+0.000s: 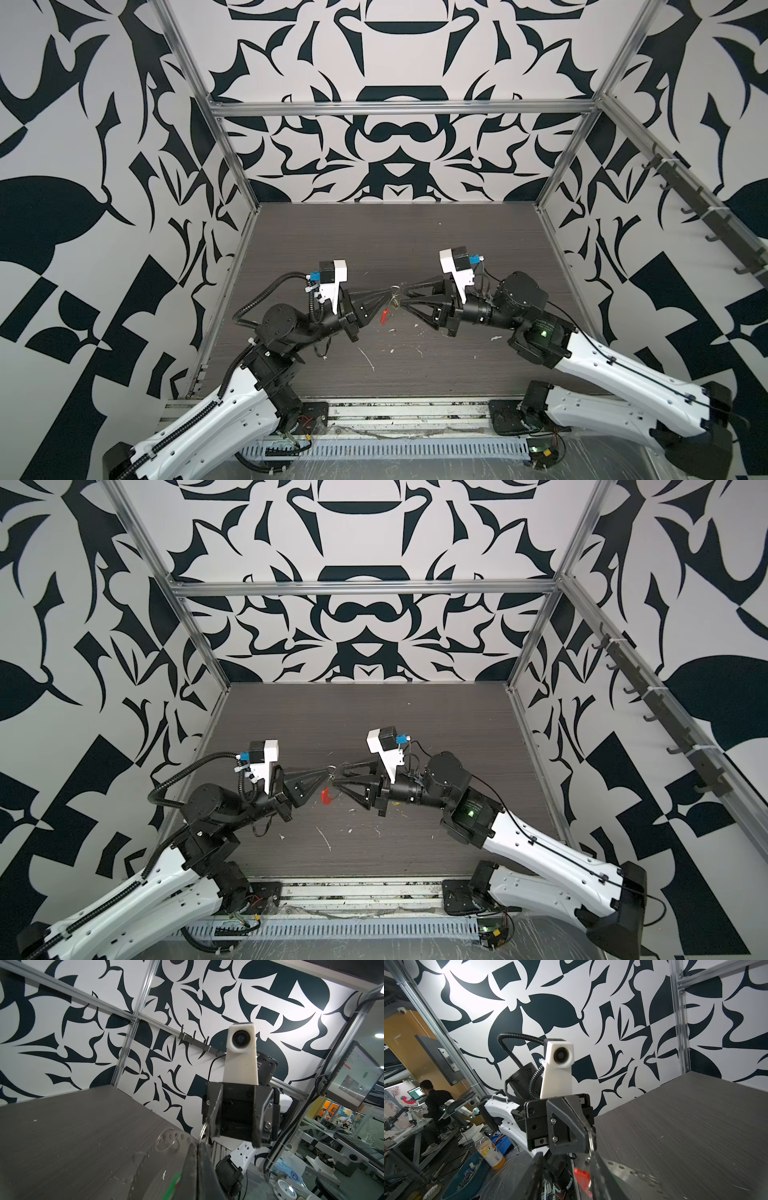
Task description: Remove the keys from the keyring
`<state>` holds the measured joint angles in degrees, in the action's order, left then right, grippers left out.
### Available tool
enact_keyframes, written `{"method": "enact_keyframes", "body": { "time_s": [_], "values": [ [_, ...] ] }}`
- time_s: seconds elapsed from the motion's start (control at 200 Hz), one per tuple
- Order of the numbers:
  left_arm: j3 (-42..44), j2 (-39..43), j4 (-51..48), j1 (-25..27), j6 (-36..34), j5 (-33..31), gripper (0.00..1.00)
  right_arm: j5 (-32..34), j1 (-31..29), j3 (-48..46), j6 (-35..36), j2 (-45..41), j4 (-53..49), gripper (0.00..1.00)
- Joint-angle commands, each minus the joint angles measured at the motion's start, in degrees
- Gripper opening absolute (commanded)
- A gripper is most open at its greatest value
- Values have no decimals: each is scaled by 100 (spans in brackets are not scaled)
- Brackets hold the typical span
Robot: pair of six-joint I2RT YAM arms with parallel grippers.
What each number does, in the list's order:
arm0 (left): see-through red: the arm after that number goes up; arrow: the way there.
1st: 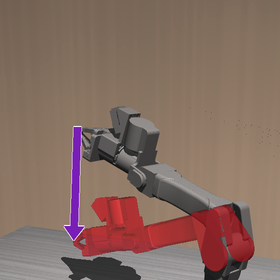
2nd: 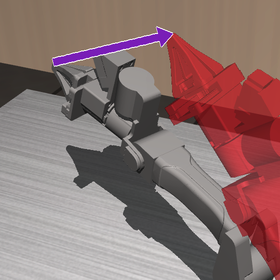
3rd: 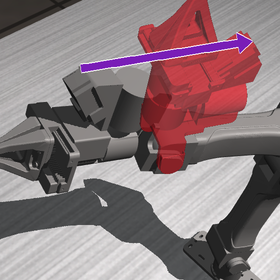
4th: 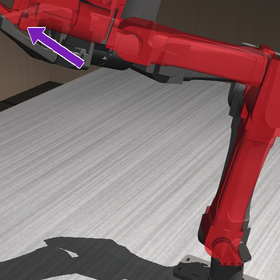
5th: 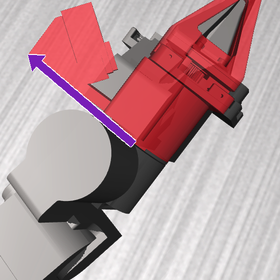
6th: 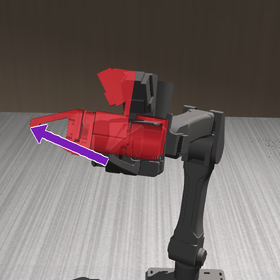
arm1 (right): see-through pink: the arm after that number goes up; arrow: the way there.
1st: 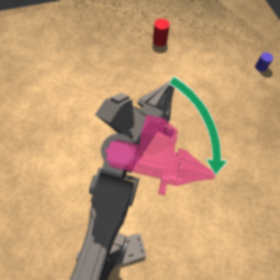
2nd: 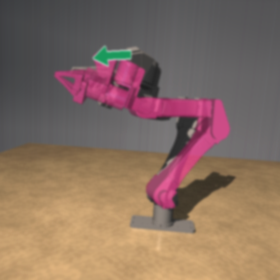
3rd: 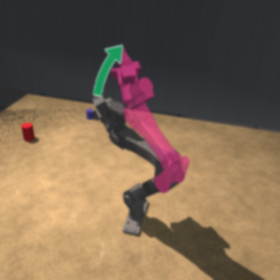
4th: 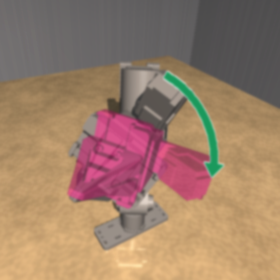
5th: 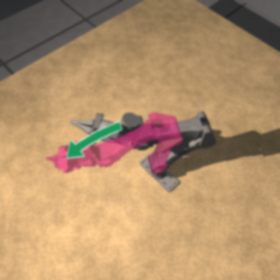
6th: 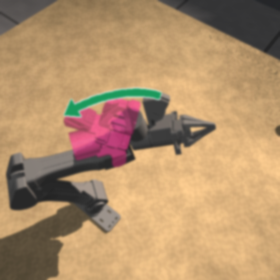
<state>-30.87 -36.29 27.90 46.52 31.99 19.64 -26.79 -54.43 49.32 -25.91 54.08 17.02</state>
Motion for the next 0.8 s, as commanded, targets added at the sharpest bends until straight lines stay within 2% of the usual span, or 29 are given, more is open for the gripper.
{"method": "enact_keyframes", "body": {
  "time_s": [0.0,0.3,0.535,0.795],
  "values": [
    [121,135,387,15,115,-135,0,281,-83,30,5,-1,445,36],
    [151,158,343,15,152,-169,0,365,-199,183,80,198,434,28],
    [160,158,314,15,176,-164,0,411,-225,280,95,311,381,14],
    [161,151,260,15,176,-162,0,542,-236,262,73,201,377,13]
  ]
}}
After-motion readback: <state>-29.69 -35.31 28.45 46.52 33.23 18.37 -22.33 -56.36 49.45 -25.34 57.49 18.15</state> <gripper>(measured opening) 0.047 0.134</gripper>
